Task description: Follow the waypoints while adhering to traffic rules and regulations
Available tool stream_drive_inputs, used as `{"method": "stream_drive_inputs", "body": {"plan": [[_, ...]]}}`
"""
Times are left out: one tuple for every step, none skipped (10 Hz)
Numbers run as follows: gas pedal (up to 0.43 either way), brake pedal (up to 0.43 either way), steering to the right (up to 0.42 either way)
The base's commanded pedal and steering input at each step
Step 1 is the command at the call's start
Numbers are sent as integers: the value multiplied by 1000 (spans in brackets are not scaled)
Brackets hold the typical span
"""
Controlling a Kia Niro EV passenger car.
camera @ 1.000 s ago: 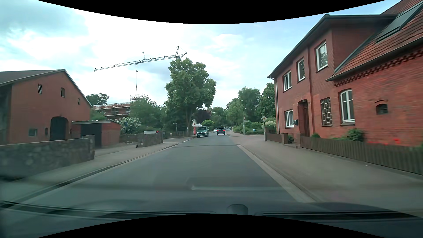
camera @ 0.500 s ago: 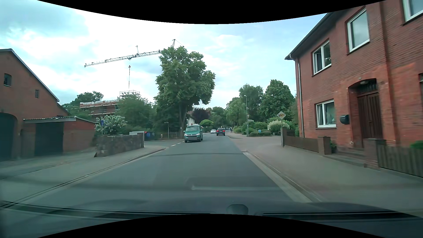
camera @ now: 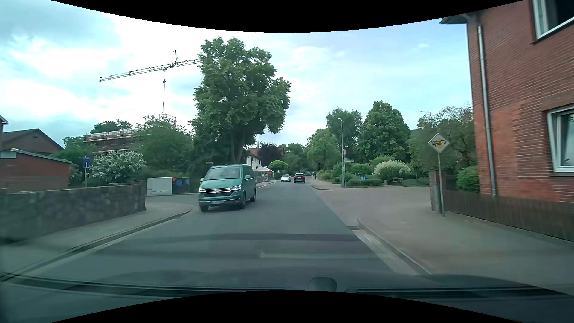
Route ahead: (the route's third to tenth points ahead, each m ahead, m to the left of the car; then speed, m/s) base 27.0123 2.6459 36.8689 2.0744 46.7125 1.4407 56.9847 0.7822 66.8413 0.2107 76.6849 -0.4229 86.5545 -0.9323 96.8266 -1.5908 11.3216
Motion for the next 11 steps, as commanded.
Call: {"method": "stream_drive_inputs", "body": {"plan": [[98,0,-2],[98,0,-1],[98,0,-1],[98,0,-4],[98,0,-5],[110,0,-4],[110,0,-4],[110,0,-4],[110,0,-3],[110,0,-2],[110,0,-2]]}}
